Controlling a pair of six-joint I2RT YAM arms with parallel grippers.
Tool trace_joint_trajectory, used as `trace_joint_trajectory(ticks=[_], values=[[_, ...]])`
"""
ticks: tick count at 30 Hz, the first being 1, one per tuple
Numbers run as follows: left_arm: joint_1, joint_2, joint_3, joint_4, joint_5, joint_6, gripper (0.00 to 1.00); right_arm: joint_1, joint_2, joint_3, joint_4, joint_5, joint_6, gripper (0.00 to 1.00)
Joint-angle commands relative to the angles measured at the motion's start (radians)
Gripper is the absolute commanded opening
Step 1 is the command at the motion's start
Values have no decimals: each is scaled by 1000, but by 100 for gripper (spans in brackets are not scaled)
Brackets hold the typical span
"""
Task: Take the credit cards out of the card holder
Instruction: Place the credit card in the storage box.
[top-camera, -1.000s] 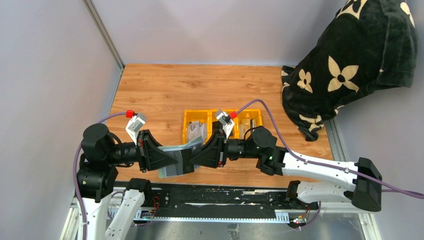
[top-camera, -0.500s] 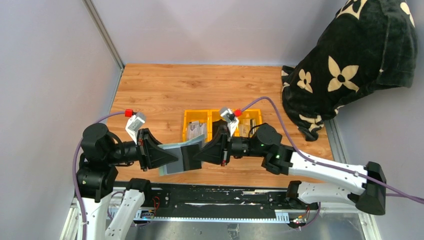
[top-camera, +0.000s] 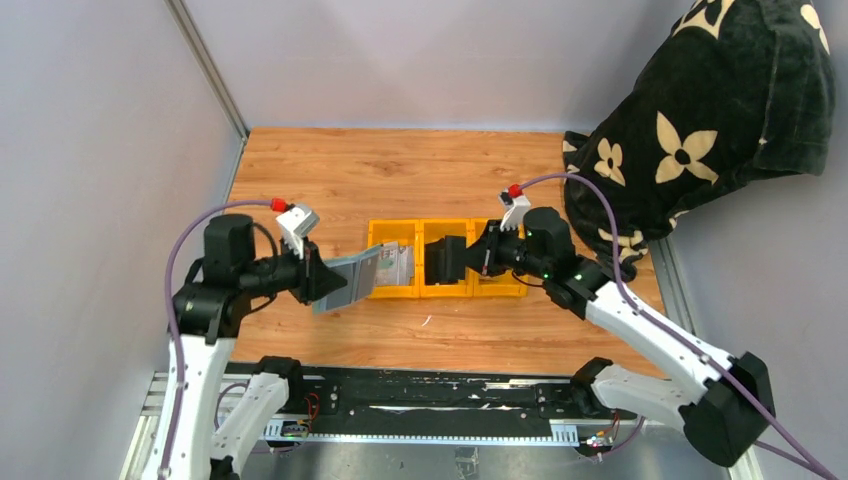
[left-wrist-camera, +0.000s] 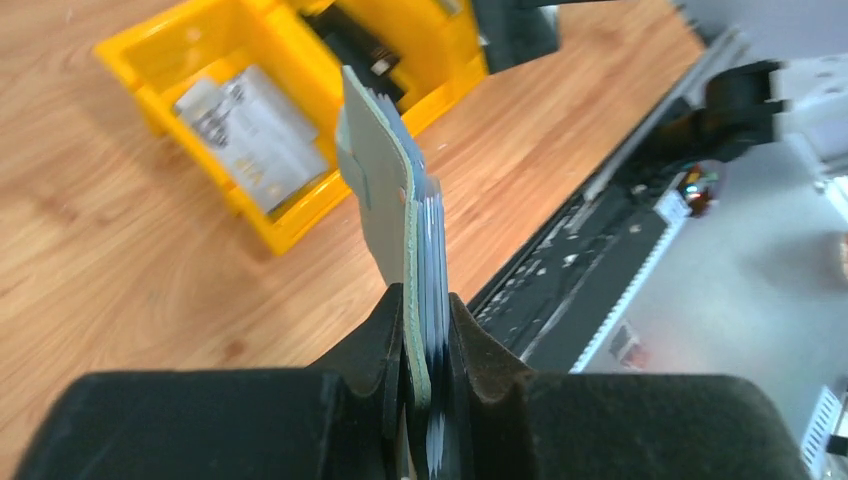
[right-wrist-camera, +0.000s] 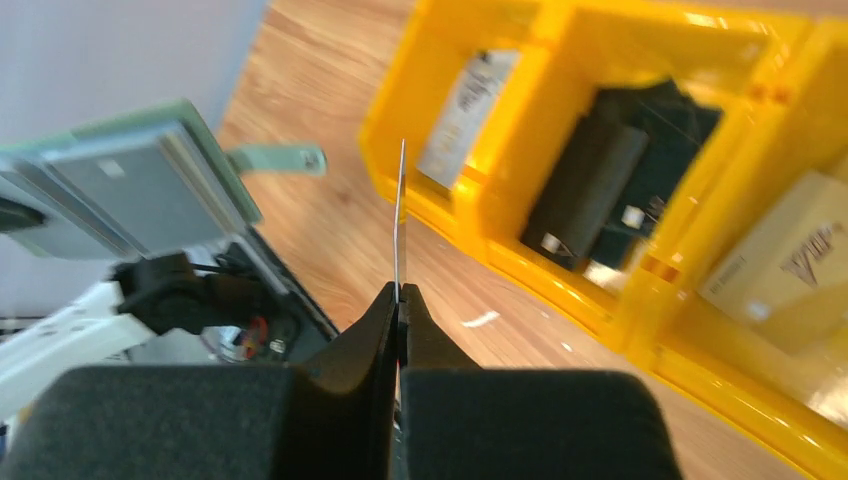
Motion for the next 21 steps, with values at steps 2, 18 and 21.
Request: trace_joint_trajectory(ticks=[2, 18, 21], values=[[-6, 173, 1, -37, -154, 106, 0, -27, 142, 17, -90, 38, -88, 0], [-6, 523, 34, -52, -485, 568, 0, -29, 577, 206, -67, 41, -122, 12], [-6, 602, 16, -47, -533, 632, 1, -28, 582, 219, -86, 86, -128, 36]])
